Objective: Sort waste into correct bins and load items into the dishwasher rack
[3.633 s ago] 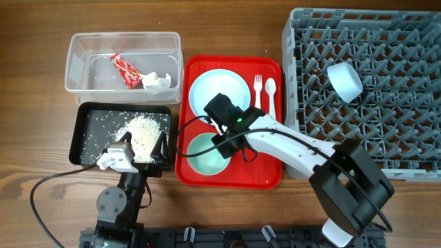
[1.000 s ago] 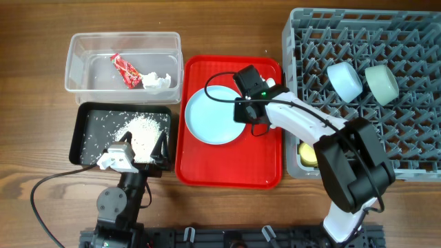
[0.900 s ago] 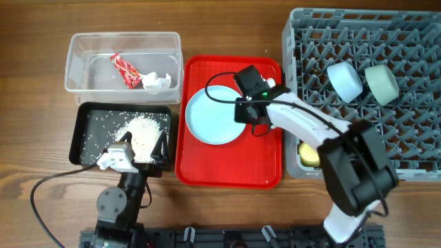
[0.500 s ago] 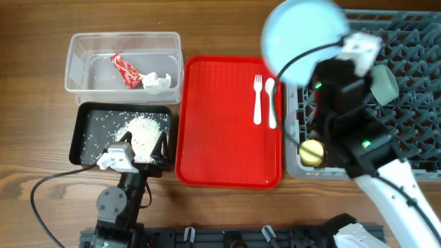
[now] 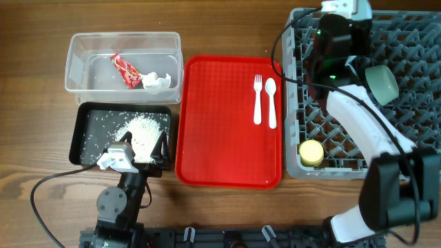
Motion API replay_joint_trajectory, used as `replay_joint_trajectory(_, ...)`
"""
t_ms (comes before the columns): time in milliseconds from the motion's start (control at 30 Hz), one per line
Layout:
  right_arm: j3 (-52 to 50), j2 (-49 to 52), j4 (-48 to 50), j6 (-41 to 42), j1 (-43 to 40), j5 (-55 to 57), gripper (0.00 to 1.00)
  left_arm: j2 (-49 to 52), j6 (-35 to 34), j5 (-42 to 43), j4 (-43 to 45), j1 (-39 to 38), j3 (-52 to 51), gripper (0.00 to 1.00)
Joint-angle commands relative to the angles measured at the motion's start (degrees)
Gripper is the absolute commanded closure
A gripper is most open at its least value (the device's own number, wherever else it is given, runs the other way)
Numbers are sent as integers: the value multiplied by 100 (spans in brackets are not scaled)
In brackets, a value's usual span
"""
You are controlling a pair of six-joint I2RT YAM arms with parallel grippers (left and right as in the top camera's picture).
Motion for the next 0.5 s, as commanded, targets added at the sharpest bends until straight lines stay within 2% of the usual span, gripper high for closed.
replay_joint_trajectory(0, 46, 472, 264, -245, 2, 81, 87, -46, 11, 20, 0, 28, -26, 0)
replay_joint_trajectory(33, 46, 511, 284, -236, 13, 57, 55, -46, 11, 20, 0, 28, -26, 0)
replay_joint_trajectory(67, 46, 511, 337, -238, 57, 81, 35, -46, 11, 20, 0, 28, -26, 0)
replay_joint_trajectory(100, 46, 494, 557, -249, 133, 269, 23, -46, 11, 20, 0, 28, -26, 0)
replay_joint_trajectory(133, 48, 426, 826, -361, 273, 573, 15, -46, 11, 20, 0, 28, -26, 1)
replay_joint_trajectory(233, 52, 31, 682, -693, 918, 640, 5, -46, 11, 20, 0, 28, -26, 0)
replay_joint_trajectory(333, 52, -319, 103, -498, 1670, 533, 3, -46, 11, 20, 0, 28, -26, 0)
replay_joint_trajectory(400, 52, -448, -791, 125, 2028, 173, 1, -46, 11, 20, 0, 28, -26, 0)
replay_joint_trajectory(433, 52, -505, -1709, 778, 2262, -533, 0, -46, 11, 20, 0, 28, -26, 0)
replay_joint_trajectory(467, 52, -516, -2638, 1572, 2433, -1792, 0, -46, 11, 20, 0, 28, -26, 0)
